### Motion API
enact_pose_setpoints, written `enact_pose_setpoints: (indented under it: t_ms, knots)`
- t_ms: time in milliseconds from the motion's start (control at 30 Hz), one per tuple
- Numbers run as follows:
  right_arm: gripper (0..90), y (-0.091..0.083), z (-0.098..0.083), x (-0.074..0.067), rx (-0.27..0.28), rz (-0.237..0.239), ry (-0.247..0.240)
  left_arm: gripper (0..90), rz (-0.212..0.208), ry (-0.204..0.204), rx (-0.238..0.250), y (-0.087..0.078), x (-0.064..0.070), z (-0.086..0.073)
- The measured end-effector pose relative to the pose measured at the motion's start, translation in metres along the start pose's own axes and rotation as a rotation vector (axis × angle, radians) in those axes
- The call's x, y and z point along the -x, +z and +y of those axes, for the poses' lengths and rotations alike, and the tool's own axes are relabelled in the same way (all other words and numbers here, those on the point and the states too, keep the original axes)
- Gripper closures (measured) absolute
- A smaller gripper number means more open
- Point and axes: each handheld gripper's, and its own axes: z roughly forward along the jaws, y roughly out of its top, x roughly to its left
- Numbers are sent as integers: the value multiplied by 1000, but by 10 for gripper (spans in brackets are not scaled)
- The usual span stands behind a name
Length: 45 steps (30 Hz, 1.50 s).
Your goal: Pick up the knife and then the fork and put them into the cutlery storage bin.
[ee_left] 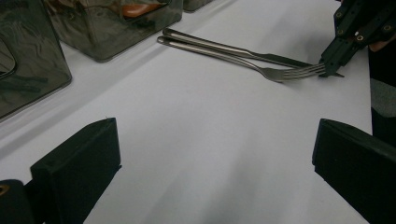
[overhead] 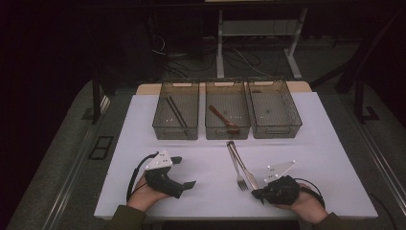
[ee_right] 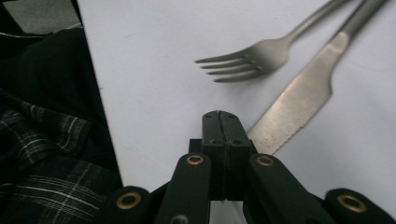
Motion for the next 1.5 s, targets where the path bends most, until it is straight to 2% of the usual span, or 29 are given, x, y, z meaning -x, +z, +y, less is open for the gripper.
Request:
enact_pose_setpoints:
  t_ms: [400, 1000, 1300, 1500]
  knots:
    - [889, -11, -7, 11, -20, -77, 21, 1, -2, -2, 4, 0, 0, 0]
    - [889, -29, -18, 42, -33, -196, 84, 1, -8, -2, 2, 1, 0, 1]
    - [889, -35, -22, 59, -29, -227, 126, 1, -10, 2, -3, 2, 0, 1]
    - [888, -38, -22, 60, -6, -208, 143, 1, -10, -1, 1, 2, 0, 1]
